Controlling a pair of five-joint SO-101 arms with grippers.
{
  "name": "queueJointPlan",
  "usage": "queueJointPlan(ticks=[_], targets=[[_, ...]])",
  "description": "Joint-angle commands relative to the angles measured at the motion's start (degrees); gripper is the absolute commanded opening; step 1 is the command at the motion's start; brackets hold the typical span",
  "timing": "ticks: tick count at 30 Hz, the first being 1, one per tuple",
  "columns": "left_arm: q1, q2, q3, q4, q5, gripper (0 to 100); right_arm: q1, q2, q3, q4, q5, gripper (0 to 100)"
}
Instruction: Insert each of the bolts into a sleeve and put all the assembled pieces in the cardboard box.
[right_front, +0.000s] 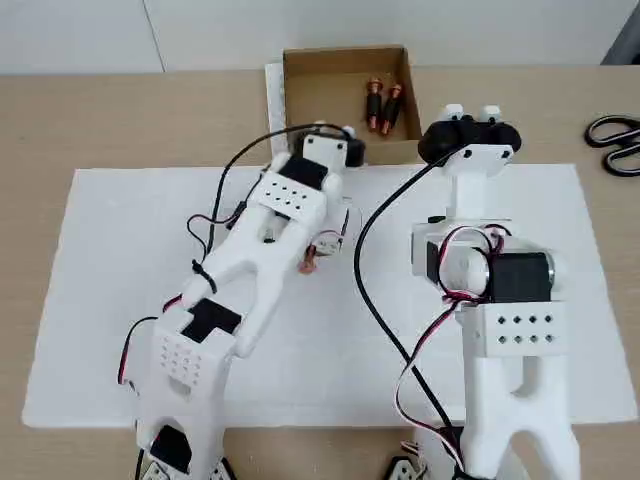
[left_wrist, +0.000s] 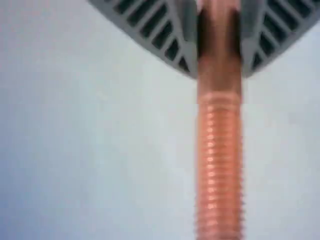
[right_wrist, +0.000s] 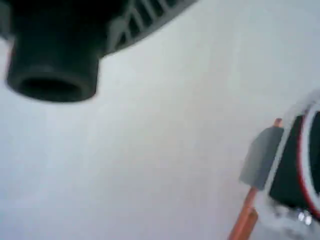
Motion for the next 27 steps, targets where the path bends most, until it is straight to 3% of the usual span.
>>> queueJointPlan(ticks=[1,6,11,15,27], targets=[[-0.9,-3.3,-9.0,5.5,-7.5,1,0.6,-1.7,-0.4,-0.2,0.2,0.3],[-1.8,-3.5,-15.5,12.0,-29.4,1,1.6,-1.7,-0.4,-0.2,0.3,0.3],[-4.8,-7.8,-8.4,12.0,-50.0,1,3.9,-1.7,-0.4,-0.1,0.4,0.3],[-5.1,-12.6,-0.1,12.0,-60.8,1,5.6,-1.7,-0.4,0.0,0.4,0.3],[0.3,-34.5,26.2,11.8,-65.0,1,5.4,-1.7,-0.4,-0.3,0.5,0.3]])
